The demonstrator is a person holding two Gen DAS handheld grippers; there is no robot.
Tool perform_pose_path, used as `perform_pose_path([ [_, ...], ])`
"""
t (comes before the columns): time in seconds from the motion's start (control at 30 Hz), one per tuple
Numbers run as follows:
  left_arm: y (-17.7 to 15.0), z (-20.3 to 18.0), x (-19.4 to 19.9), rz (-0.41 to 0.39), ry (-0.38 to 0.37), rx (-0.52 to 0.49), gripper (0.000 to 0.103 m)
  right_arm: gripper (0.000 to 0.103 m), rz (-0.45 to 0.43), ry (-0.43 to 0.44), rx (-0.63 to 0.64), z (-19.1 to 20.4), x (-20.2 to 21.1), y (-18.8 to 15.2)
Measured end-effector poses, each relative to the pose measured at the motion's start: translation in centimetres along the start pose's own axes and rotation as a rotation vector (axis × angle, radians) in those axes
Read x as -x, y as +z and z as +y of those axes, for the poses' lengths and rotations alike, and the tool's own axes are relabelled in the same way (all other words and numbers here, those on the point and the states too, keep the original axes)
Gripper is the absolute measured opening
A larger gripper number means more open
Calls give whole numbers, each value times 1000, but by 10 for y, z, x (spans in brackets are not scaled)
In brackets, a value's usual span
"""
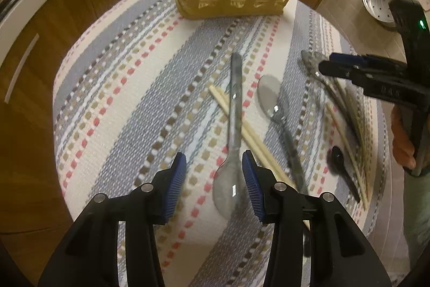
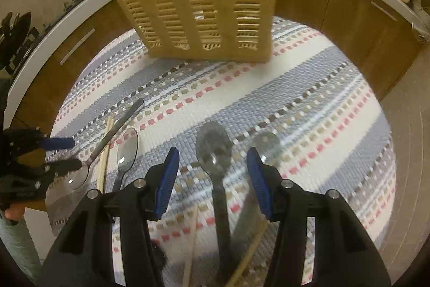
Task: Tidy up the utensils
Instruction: 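Grasp a spoon handle with the left gripper while the right gripper grasps a dark spoon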
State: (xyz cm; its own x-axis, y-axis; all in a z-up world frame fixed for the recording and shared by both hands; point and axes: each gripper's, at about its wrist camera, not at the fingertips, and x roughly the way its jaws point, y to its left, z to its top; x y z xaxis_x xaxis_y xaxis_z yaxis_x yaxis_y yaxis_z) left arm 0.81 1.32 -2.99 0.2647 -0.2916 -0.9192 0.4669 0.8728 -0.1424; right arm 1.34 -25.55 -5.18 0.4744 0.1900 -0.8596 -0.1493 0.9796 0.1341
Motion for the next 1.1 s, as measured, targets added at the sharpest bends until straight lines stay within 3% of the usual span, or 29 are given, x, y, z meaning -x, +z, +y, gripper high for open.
perform_pose_path([
  [0.2,4,-3,-6,13,-40,2,41,49,39,-27,1,-2,-14,5],
  [0.33,13,-16,-18,24,18,-26,41,49,78,-48,13,0,-26,8],
  [0.4,16,-21,-20,23,42,-33,27,49,86,-71,32,5,-31,9],
  [0.43,16,-24,-22,15,77,-37,22,43,86,-90,50,9,-34,9],
  [0.47,16,-28,-23,10,109,-45,9,38,85,-121,68,12,-34,9],
  [0.53,14,-28,-22,-9,129,-28,9,29,82,-142,74,15,-35,9],
  [0.67,2,-9,-10,-106,113,130,9,29,66,-126,63,12,-35,8],
  [0.8,-18,18,-4,-138,59,318,10,29,65,-107,24,4,-28,3],
  [0.87,-26,24,-1,-136,42,365,10,29,72,-115,24,2,-26,2],
  [0.97,-29,21,-1,-110,51,359,11,29,84,-138,41,4,-25,1],
  [1.1,-16,24,-9,-87,124,277,33,30,107,-142,47,9,-30,6],
])
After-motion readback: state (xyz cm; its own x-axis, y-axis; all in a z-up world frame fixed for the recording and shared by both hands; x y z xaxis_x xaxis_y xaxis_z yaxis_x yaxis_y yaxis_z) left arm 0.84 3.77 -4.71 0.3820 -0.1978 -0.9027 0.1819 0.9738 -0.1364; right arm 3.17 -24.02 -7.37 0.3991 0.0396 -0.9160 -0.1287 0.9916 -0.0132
